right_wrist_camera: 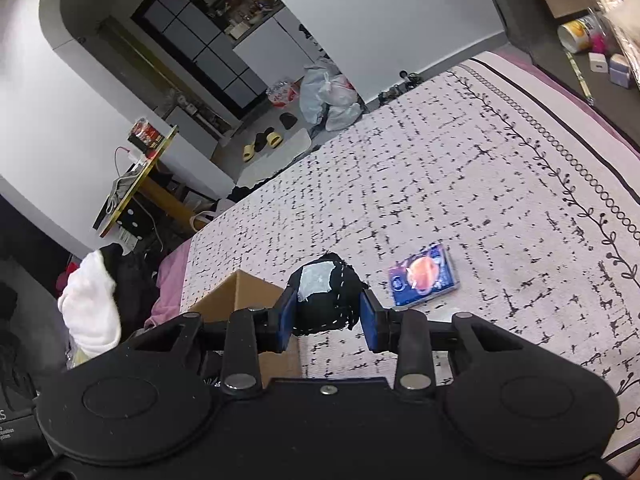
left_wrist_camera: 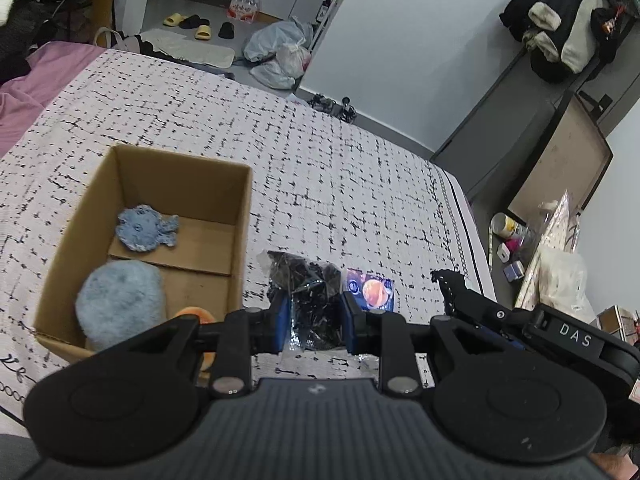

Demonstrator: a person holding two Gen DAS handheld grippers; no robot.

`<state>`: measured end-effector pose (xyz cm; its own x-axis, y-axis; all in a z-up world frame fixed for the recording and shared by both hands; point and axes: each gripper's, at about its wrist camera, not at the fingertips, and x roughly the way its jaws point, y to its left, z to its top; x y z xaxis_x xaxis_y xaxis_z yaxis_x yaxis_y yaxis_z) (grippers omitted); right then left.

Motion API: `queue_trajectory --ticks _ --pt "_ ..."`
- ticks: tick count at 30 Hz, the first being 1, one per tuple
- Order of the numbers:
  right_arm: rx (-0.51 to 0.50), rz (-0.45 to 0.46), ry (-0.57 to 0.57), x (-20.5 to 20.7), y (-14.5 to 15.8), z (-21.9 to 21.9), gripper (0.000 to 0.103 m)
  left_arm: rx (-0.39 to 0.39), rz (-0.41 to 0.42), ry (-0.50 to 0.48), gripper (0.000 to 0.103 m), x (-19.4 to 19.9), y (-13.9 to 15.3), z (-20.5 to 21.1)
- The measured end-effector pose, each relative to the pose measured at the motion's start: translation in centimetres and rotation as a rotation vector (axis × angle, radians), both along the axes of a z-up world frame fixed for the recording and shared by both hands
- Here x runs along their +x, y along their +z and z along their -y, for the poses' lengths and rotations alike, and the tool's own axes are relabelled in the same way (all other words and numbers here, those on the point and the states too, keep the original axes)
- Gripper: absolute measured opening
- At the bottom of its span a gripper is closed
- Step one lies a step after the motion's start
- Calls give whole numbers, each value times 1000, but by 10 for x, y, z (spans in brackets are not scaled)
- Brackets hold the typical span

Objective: Organize soft objects
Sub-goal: 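Lift the black bag with both tools and carry it over the box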

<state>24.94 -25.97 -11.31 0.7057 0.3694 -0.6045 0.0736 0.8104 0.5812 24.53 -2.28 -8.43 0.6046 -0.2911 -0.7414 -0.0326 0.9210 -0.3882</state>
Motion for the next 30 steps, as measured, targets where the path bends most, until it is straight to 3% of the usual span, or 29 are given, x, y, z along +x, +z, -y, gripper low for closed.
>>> queue_trajectory --ticks 30 --pt "-59 10 133 15 8 -109 34 -16 27 153 26 4 -1 -115"
